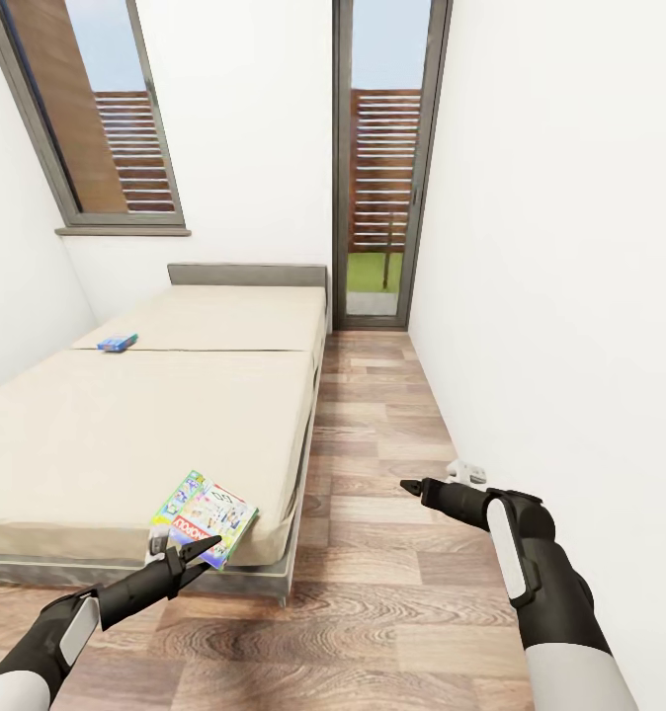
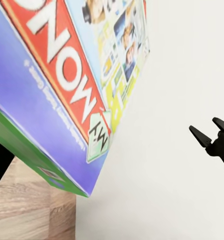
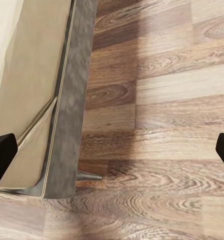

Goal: Put all the toys in the child's room - the three board games (two on the bed and one on the table), the two jigsaw puzzles on the table, and the tennis ball on the table - inside the toy box on the table in the child's room.

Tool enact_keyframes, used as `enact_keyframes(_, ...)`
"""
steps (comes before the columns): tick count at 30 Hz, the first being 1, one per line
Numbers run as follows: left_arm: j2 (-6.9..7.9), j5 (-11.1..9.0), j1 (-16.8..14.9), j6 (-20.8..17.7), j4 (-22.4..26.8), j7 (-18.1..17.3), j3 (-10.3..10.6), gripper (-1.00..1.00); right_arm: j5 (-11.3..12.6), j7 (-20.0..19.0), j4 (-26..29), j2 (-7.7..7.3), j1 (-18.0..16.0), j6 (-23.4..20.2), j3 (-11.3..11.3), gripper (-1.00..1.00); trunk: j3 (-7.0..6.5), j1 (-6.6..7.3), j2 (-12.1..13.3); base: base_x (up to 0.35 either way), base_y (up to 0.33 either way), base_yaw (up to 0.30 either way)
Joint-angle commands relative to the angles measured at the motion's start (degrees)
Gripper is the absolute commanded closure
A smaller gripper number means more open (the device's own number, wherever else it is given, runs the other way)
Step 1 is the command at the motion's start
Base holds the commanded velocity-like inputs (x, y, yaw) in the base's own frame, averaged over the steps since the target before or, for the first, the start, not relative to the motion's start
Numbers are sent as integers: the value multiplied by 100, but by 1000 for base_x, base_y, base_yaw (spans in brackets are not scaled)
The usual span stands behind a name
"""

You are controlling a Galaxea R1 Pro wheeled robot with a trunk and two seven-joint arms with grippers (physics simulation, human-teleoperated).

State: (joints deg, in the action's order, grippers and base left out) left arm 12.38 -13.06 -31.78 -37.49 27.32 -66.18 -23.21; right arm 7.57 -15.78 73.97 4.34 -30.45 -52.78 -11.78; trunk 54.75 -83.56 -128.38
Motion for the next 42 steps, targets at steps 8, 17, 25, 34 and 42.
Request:
enact_keyframes(8, -9, -13, -3, -48, -5, 26, -8, -100, 16, -11, 4, 6, -4, -30, -17, -100, 5, 1, -2, 0, 0, 0)
enact_keyframes(17, -24, -13, -3, -56, -4, 43, -8, -100, 16, -12, 4, 6, -4, -31, -17, -100, 5, 1, -2, 0, 0, 0)
enact_keyframes(25, -24, -13, -3, -57, -4, 44, -8, -100, 16, -12, 4, 6, -4, -31, -17, -100, 5, 1, -2, 0, 0, 0)
enact_keyframes(34, -25, -18, -3, -56, -3, 33, -8, -100, 16, -12, 4, 6, -4, -31, -17, -100, 95, -109, -203, 0, 0, 0)
enact_keyframes(42, -19, -21, -3, -57, -2, 9, -8, -100, 16, -12, -3, 6, -4, -31, -17, -100, 95, -109, -203, 0, 0, 0)
